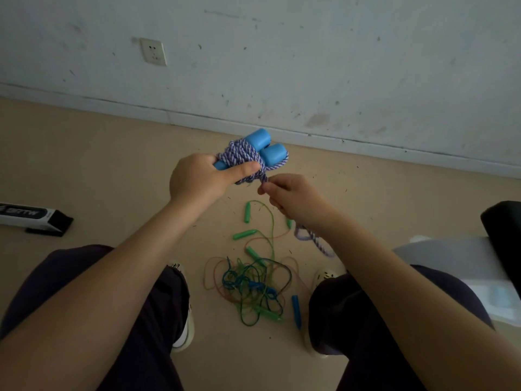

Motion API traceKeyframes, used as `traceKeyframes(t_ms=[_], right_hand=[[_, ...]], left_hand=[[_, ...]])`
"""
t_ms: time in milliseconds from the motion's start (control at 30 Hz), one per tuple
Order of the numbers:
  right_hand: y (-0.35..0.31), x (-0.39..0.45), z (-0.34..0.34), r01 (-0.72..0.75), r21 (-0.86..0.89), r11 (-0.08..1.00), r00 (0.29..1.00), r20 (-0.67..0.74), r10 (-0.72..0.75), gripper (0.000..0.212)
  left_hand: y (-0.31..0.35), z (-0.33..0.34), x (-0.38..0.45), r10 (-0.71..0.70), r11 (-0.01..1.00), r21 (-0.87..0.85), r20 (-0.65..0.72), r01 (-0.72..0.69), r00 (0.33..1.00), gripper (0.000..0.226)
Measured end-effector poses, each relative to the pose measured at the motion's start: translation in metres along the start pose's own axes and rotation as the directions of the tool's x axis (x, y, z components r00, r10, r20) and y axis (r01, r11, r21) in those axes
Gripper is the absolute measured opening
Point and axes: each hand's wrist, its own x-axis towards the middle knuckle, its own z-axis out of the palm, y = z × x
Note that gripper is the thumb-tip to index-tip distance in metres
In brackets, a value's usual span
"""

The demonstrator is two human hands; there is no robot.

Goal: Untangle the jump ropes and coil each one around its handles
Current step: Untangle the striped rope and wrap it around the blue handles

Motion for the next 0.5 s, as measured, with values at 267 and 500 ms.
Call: traceKeyframes(t_ms=[267, 500], right_hand=[[-0.008, -0.013, -0.003, 0.206, -0.288, 0.935, 0.978, 0.099, -0.185, 0.028], [-0.003, -0.007, -0.036, 0.387, -0.406, 0.828, 0.891, -0.066, -0.449, 0.033]], left_hand=[[-0.005, 0.000, 0.002, -0.017, 0.991, 0.136, 0.056, 0.010, 0.998, 0.080], [-0.002, 0.010, -0.005, 0.135, 0.964, 0.174, 0.339, -0.203, 0.931, 0.088]])
